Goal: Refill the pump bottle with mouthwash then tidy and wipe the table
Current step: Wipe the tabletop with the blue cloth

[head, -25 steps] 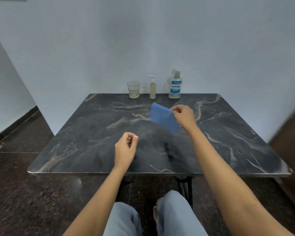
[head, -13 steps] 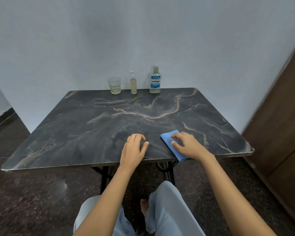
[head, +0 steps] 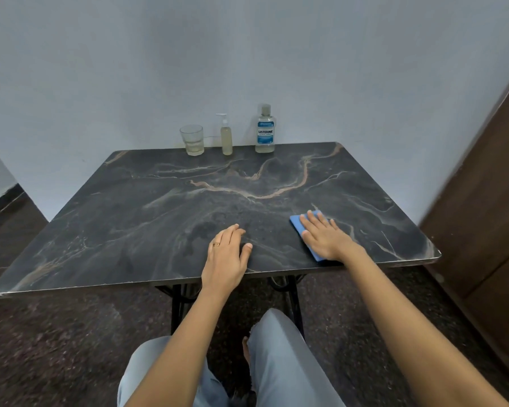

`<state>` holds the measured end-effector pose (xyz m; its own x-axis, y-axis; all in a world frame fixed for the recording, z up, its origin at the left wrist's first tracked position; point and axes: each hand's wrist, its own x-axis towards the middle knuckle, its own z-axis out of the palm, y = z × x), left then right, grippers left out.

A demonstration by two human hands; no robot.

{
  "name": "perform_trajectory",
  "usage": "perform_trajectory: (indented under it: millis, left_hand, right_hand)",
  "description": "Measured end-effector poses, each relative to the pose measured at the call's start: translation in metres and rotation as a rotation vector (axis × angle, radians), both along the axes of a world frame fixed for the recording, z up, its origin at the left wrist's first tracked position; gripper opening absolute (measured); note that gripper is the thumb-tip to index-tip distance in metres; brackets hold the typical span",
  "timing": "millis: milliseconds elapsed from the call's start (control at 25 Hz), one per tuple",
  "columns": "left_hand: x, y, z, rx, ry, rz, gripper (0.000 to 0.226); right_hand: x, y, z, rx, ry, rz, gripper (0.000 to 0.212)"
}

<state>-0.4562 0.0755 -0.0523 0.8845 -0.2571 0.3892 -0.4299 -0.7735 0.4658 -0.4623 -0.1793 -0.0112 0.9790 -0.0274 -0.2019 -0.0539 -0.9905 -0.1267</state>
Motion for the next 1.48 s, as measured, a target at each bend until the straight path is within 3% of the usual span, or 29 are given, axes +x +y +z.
perform_trajectory:
  millis: [80, 240, 320, 520, 760, 880, 960, 1120, 1200, 1360, 1480]
  left_hand:
    - [0.0, -0.001, -0.001, 0.013, -0.005, 0.008, 0.038]
    - [-0.001, 0.001, 0.0, 0.004, -0.002, 0.02, 0.038]
    - [-0.001, 0.001, -0.001, -0.009, 0.014, 0.015, 0.039]
    - [-0.001, -0.001, 0.001, 0.019, 0.02, 0.004, 0.035]
    - [-0.002, 0.002, 0.002, 0.019, 0.01, 0.032, 0.034]
    - [-0.002, 0.001, 0.001, 0.024, -0.008, 0.019, 0.035]
    - [0.0, 0.002, 0.0, 0.028, -0.021, 0.008, 0.037]
    - [0.001, 0.0, -0.002, 0.077, -0.018, 0.018, 0.048]
    - [0.001, 0.0, -0.003, 0.101, -0.005, 0.024, 0.056]
    - [0.002, -0.001, -0.002, 0.127, -0.002, 0.013, 0.057]
    - [0.001, -0.002, -0.002, 0.118, -0.001, 0.02, 0.057]
  right_hand:
    - [0.007, 0.022, -0.001, -0.033, -0.015, 0.007, 0.055]
    - [-0.031, 0.039, -0.007, 0.008, -0.022, 0.357, 0.054]
    - [-0.033, -0.001, -0.002, 0.022, -0.03, 0.296, 0.053]
    - [0.009, -0.047, -0.001, -0.033, -0.036, -0.145, 0.055]
    - [0.008, 0.059, -0.01, 0.029, -0.136, 0.156, 0.054]
    - [-0.027, 0.042, -0.008, 0.084, -0.133, 0.266, 0.054]
    - [-0.034, -0.001, -0.011, 0.063, -0.17, 0.178, 0.055]
    - [-0.03, -0.104, -0.009, 0.016, -0.161, -0.232, 0.056]
    - [-0.018, -0.121, -0.006, 0.013, -0.144, -0.308, 0.057]
    - [0.021, -0.089, -0.002, 0.009, -0.125, -0.279, 0.057]
    - [0.035, -0.026, -0.004, 0.002, -0.119, -0.109, 0.058]
